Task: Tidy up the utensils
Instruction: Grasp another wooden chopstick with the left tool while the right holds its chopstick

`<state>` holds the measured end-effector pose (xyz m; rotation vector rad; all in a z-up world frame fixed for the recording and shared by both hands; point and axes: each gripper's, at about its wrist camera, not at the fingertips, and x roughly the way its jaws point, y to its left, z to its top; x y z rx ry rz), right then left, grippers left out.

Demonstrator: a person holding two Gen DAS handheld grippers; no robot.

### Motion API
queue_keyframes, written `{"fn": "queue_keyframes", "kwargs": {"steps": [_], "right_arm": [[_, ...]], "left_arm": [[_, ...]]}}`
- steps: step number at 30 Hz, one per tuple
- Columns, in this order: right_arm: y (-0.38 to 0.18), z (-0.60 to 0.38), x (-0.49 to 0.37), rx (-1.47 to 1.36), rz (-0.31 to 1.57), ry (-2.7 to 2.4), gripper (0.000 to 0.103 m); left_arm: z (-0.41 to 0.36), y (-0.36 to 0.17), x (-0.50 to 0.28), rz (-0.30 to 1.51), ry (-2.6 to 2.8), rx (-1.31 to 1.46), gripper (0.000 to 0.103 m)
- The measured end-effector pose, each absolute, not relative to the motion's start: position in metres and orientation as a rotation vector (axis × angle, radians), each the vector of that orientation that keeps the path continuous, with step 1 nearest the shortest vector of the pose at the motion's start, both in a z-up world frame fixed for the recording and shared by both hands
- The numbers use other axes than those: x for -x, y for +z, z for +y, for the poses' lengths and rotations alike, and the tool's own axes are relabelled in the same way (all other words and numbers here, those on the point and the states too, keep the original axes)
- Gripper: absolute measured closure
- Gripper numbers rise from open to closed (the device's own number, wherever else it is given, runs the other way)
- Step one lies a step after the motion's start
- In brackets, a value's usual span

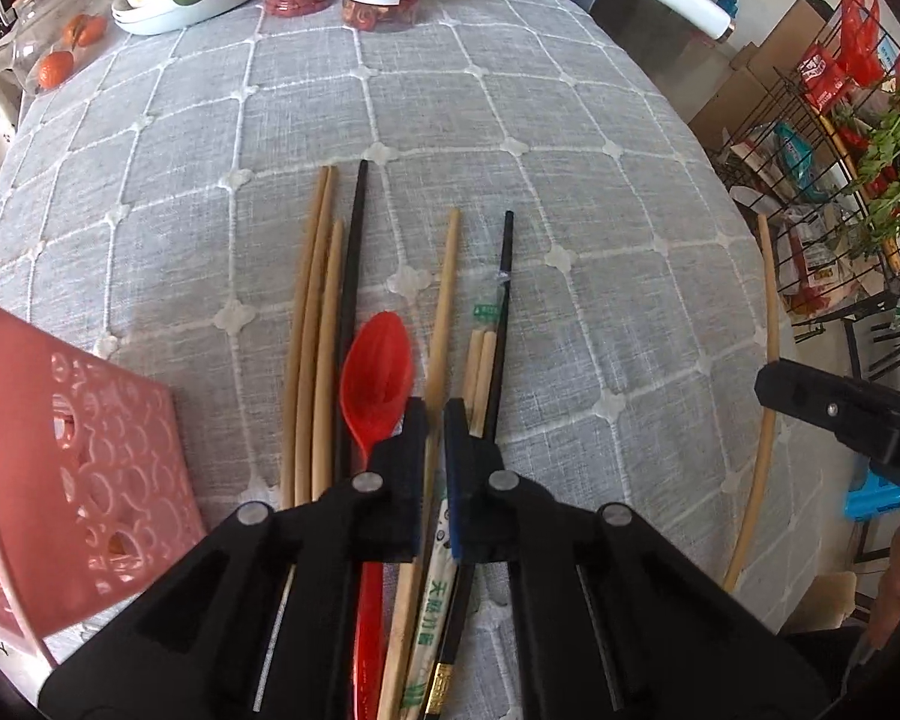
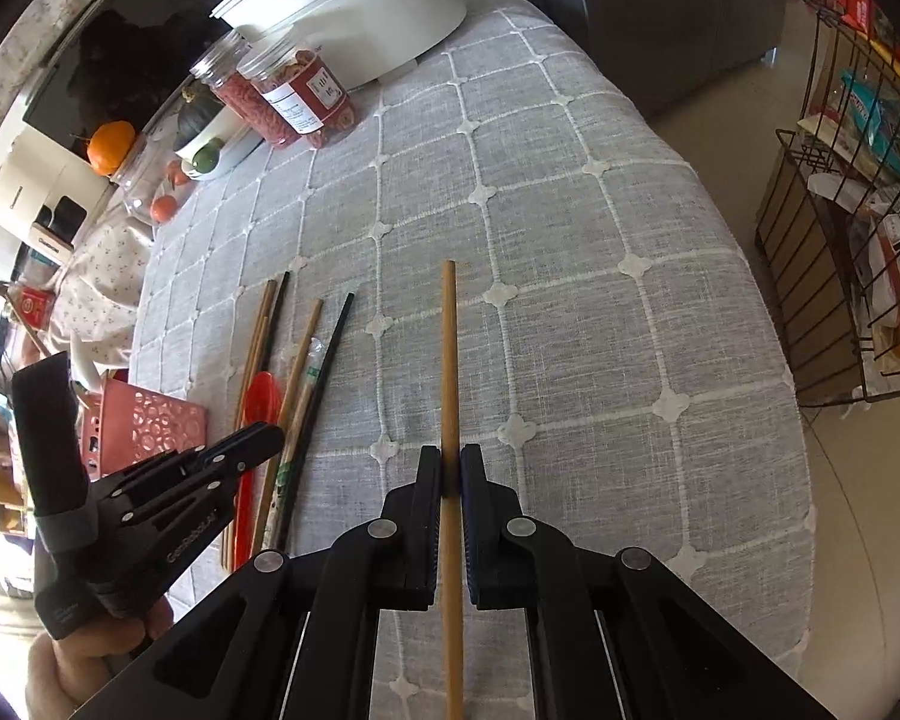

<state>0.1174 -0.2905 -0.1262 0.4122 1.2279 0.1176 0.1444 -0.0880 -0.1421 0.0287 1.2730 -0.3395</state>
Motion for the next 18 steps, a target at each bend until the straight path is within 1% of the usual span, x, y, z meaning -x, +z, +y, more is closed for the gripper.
{"fn": "queue_keyframes", "kwargs": {"steps": [7,14,18], "right_arm": [[-0.126,-0.287,-0.117,-0.410,1.230,0.132,0.097],[-0.128,-0.280,-0.118,-0.391,1.234,0.140,0.097],[-0.120,-0.277,-0.114,-0.386,1.204,0.144,0.097]], "left_arm": [[-0.089,-0.149,-0.155,1.278,-0.325,-0.024,0.095],[-0.096,-0.150,-0.157,1.241,-0.315,-0.078,0.095],[-0.094,-0.133,-0.149,1.189,-0.335,-0.076,0.095]]}}
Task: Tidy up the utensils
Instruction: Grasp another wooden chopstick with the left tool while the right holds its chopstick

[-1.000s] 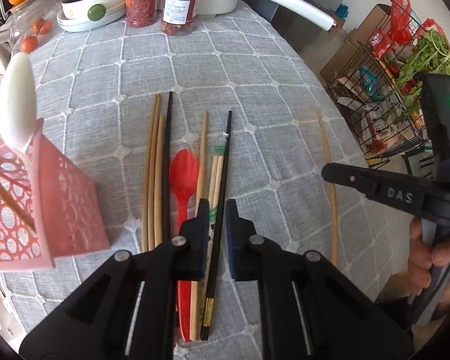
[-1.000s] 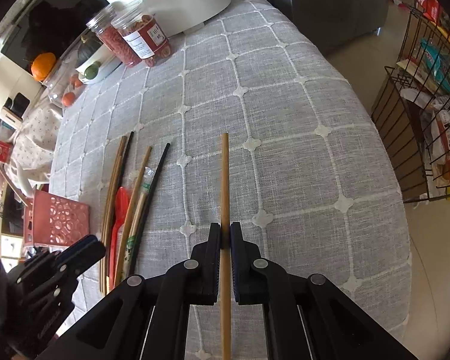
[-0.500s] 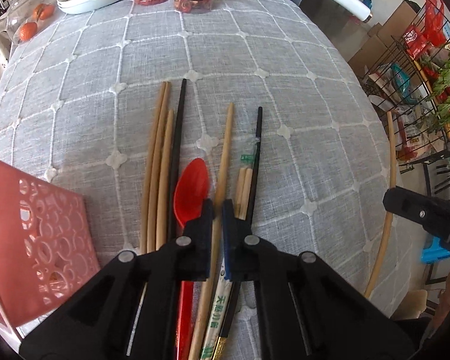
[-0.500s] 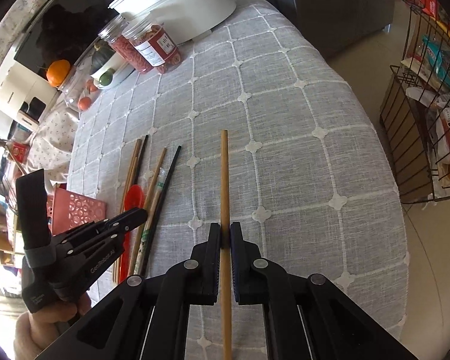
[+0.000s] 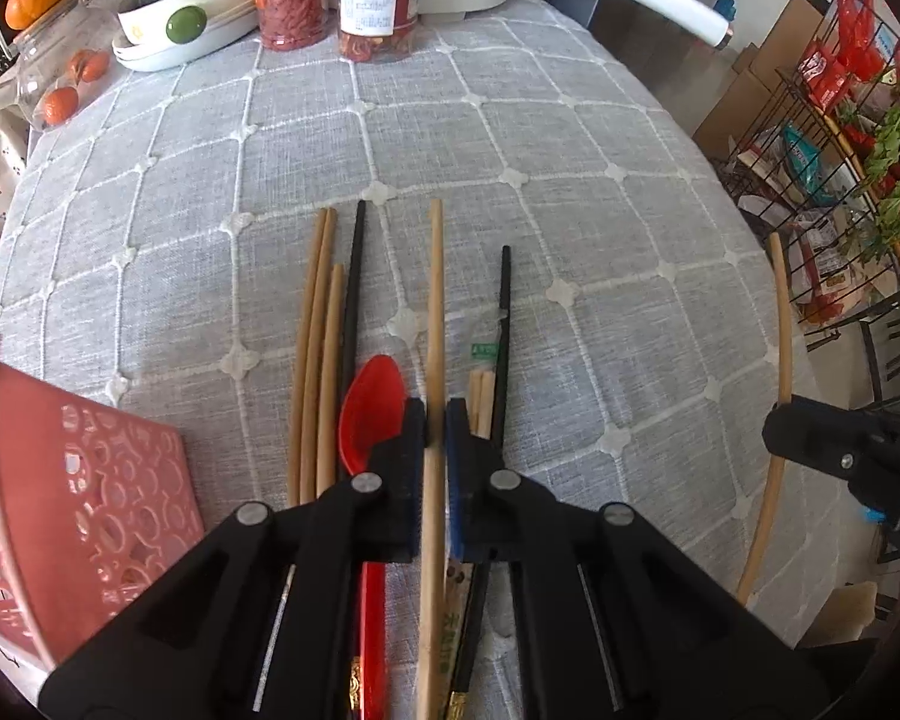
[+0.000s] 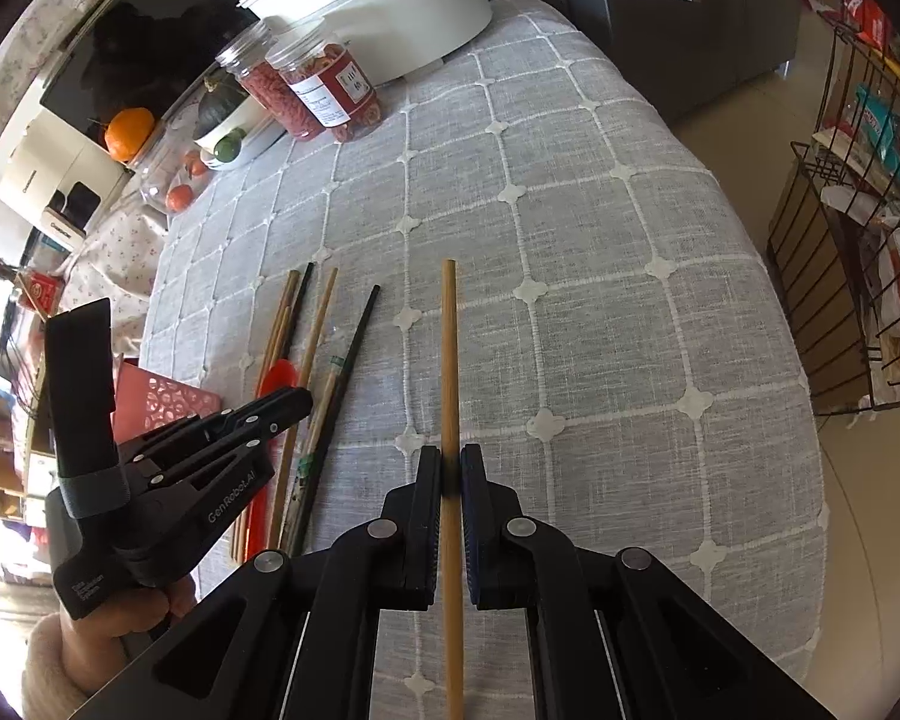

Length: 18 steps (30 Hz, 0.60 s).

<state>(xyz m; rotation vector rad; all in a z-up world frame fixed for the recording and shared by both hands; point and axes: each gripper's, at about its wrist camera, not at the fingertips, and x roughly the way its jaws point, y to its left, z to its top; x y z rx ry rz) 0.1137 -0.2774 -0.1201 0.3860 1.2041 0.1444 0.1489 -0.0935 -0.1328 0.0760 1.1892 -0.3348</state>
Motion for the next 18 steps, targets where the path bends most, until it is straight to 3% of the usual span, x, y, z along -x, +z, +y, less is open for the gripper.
{"fn": "queue_keyframes", "kwargs": {"steps": [18], "right_arm": [[-0.023,-0.247,-0.064,-0.298,0.852,0.237,0.097]], "left_arm": [[-0.024,0.004,-0.072,0.681,-0.397,0.070,0.095]]}}
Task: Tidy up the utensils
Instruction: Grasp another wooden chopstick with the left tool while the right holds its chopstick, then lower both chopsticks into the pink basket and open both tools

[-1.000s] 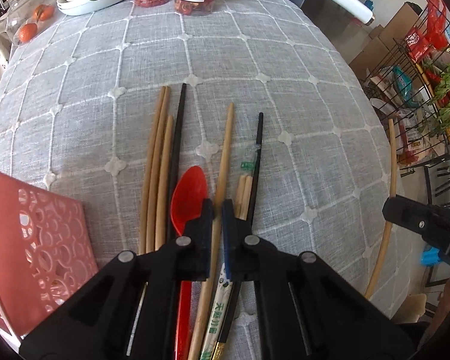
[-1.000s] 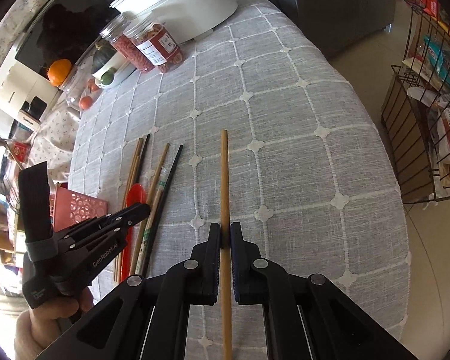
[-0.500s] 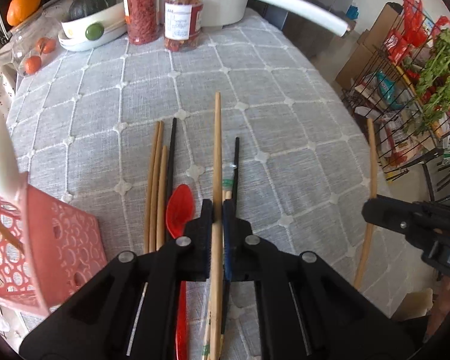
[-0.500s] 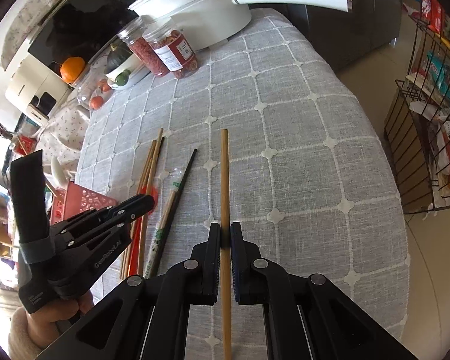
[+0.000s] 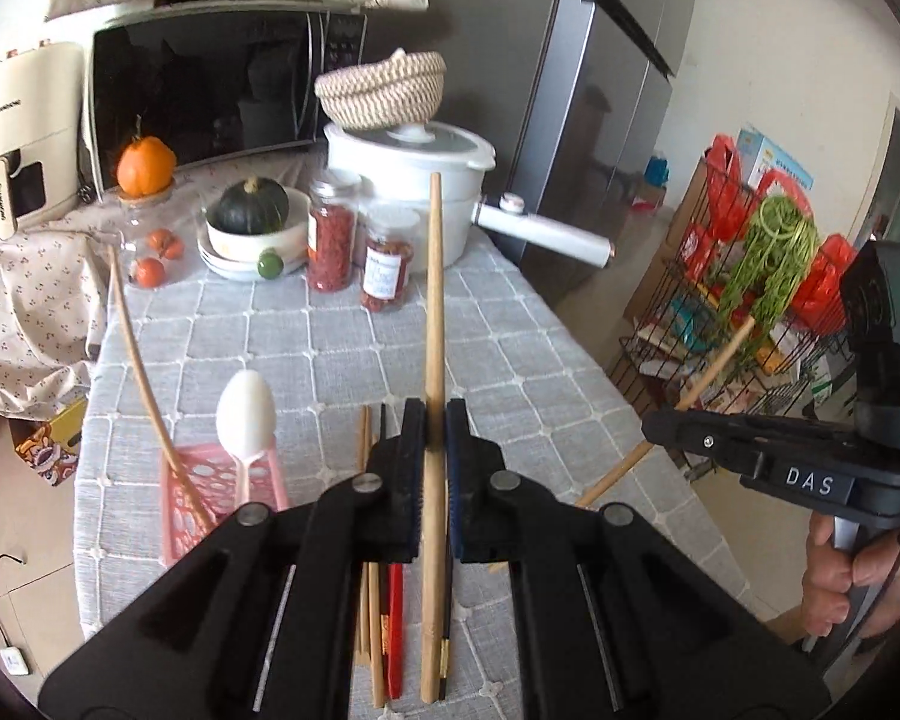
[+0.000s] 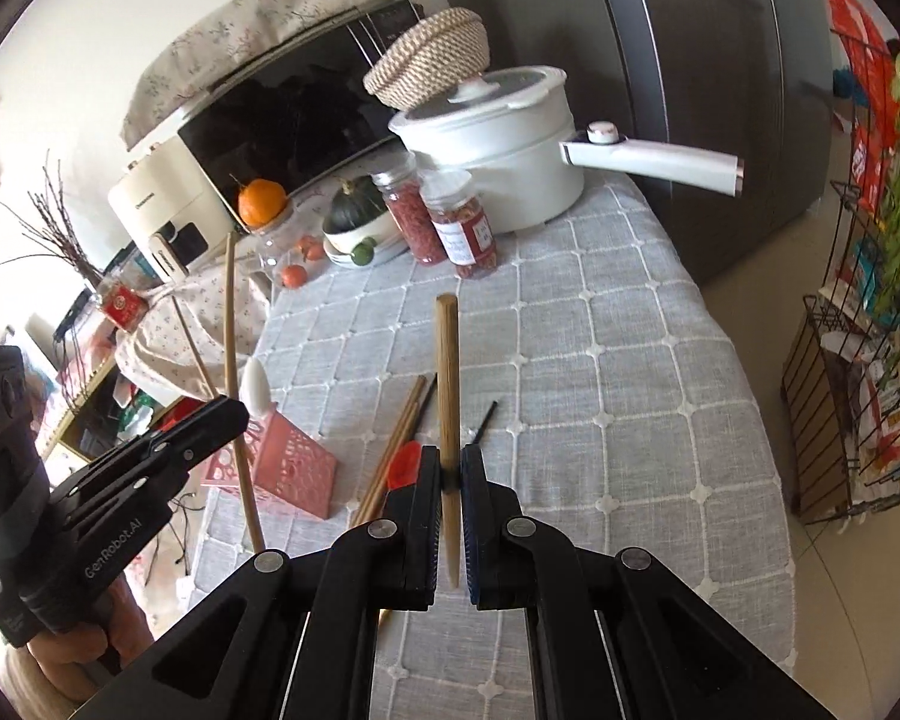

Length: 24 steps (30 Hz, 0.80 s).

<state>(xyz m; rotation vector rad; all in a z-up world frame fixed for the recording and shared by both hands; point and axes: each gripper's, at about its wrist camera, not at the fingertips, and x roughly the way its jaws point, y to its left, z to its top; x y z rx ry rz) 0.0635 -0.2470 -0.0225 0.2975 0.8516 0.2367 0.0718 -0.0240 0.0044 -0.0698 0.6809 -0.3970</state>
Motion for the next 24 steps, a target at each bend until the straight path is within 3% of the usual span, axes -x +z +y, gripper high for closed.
{"fn": "queue_keyframes", "kwargs": {"steps": [11,24], "right_arm": [[0.006,-0.210,-0.062,-0.258,0.735,0.283,0.097],[-0.004,-0.195,-0.070,-0.240,0.760,0.287,0.097]], "left_arm": [[0.040,0.029,-0.063,0.263,-0.196,0.164,0.095],[0.045,-0.021,-0.100,0.305,-0.088,0.143,0.095]]}}
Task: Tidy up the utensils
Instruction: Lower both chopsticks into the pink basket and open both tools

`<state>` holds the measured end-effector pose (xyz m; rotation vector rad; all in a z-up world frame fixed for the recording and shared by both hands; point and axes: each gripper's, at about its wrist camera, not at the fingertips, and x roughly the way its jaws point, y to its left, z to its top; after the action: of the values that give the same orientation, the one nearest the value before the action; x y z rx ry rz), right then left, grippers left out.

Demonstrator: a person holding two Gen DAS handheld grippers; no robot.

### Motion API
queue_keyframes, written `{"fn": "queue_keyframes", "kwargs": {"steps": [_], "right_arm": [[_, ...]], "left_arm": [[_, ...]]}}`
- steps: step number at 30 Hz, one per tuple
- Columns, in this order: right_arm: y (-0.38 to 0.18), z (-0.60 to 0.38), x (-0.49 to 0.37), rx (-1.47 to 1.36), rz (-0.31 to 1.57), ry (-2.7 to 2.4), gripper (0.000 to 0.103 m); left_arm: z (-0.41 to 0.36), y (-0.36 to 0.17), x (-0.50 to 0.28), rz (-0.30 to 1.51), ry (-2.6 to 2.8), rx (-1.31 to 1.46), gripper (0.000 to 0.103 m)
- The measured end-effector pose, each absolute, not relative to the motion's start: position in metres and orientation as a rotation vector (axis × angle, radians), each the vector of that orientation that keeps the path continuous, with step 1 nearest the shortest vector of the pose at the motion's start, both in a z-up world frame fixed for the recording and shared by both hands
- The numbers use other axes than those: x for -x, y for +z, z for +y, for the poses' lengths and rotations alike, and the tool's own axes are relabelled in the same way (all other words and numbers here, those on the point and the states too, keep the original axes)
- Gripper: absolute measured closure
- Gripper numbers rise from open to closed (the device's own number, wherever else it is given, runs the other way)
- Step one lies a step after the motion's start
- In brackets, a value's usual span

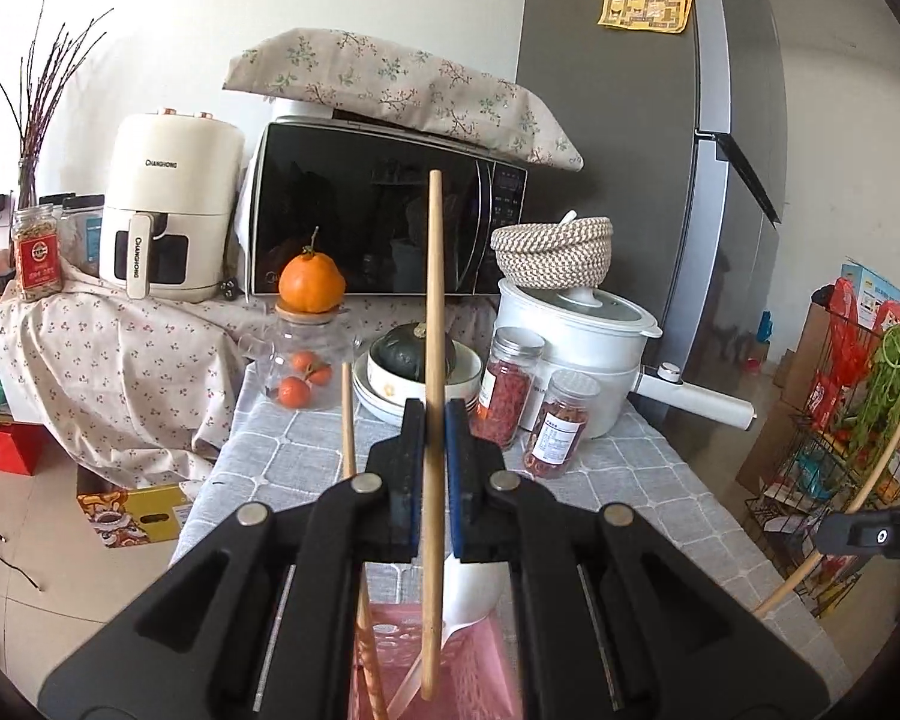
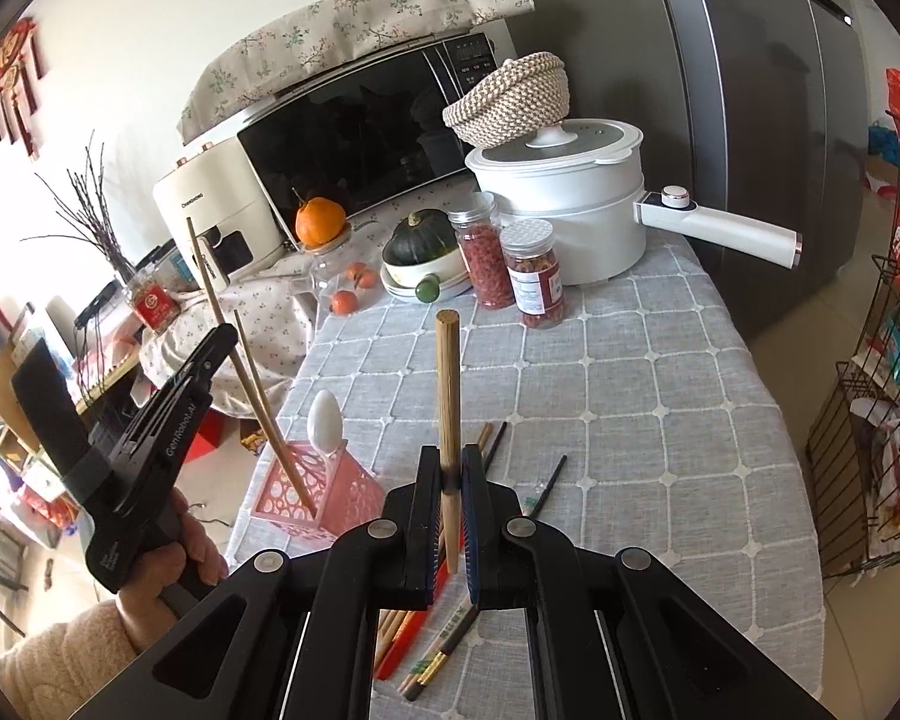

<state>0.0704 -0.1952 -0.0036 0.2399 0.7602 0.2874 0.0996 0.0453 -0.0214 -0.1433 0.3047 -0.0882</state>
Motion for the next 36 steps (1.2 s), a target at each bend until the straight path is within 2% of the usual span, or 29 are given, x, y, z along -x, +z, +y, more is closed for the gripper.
{"fn": "queue_keyframes", "kwargs": {"steps": [8,13,17,20,22,25,29,36], "right_arm": [[-0.003,-0.194,-0.071,-0.249,0.750,0.298,0.097],[0.005,-0.189,-0.069,-0.259,0.724,0.329,0.097],[0.015,-0.184,-0.066,-0.278,0.696,0.361,0.097],[0.024,-0.181,-0.065,-0.293,0.668,0.383,0.097],[0.030,-0.180,-0.064,-0.306,0.649,0.400,0.097],[0.037,-0.178,-0.063,-0.328,0.613,0.420,0.097],[0.042,-0.170,-0.066,-0.346,0.585,0.447,0.097],[0.039,-0.140,-0.077,-0.315,0.567,0.458,0.097]], "left_arm": [[0.039,-0.029,-0.106,0.406,-0.102,0.132,0.095],[0.045,-0.024,-0.103,0.478,-0.113,0.164,0.078],[0.052,-0.019,-0.098,0.552,-0.117,0.186,0.073],[0.059,-0.017,-0.092,0.605,-0.099,0.178,0.056],[0.063,-0.016,-0.087,0.641,-0.065,0.152,0.041],[0.069,-0.017,-0.080,0.686,-0.045,0.119,0.030],[0.078,-0.024,-0.073,0.750,-0.035,0.077,0.022],[0.091,-0.043,-0.072,0.875,-0.053,0.081,0.022]]}}
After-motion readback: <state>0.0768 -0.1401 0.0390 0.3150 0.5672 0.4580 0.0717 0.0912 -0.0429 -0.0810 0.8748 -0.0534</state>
